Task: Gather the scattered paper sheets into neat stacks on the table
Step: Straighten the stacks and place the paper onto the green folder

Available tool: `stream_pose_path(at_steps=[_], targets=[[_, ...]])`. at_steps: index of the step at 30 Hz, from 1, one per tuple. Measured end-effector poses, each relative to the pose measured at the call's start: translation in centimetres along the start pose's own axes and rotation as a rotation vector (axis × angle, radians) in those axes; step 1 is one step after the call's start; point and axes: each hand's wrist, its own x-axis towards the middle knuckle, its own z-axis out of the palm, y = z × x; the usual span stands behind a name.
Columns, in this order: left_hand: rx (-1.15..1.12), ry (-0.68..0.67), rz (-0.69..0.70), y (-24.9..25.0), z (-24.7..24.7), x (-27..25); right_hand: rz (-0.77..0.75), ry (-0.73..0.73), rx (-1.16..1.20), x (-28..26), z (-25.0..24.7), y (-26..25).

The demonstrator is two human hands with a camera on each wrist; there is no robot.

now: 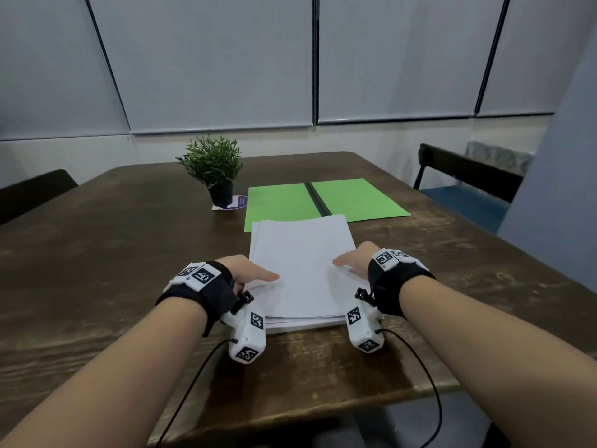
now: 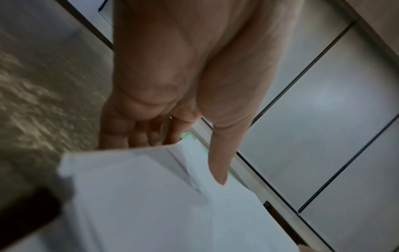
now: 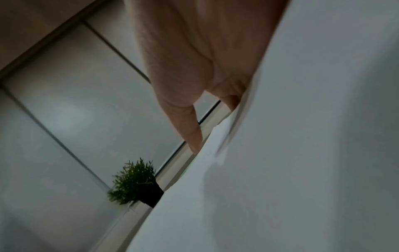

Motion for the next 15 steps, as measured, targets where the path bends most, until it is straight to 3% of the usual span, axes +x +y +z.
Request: stream_pose_path(at_steps=[5, 10, 15], targets=[[-0.198, -0.111, -0.097, -1.2, -0.3, -0.2, 0.014, -0.032, 0.185, -0.6, 0.7, 0.0], [-0.138, -0.072, -0.098, -2.1, -1.3, -2.0, 0.016, -0.042, 0.183, -1.1, 2.3, -0.6], [-0.047, -0.002, -0.102, -3.1, -2.4, -4.6, -0.049, -0.167, 0.132, -3.9, 3.5, -1.5]])
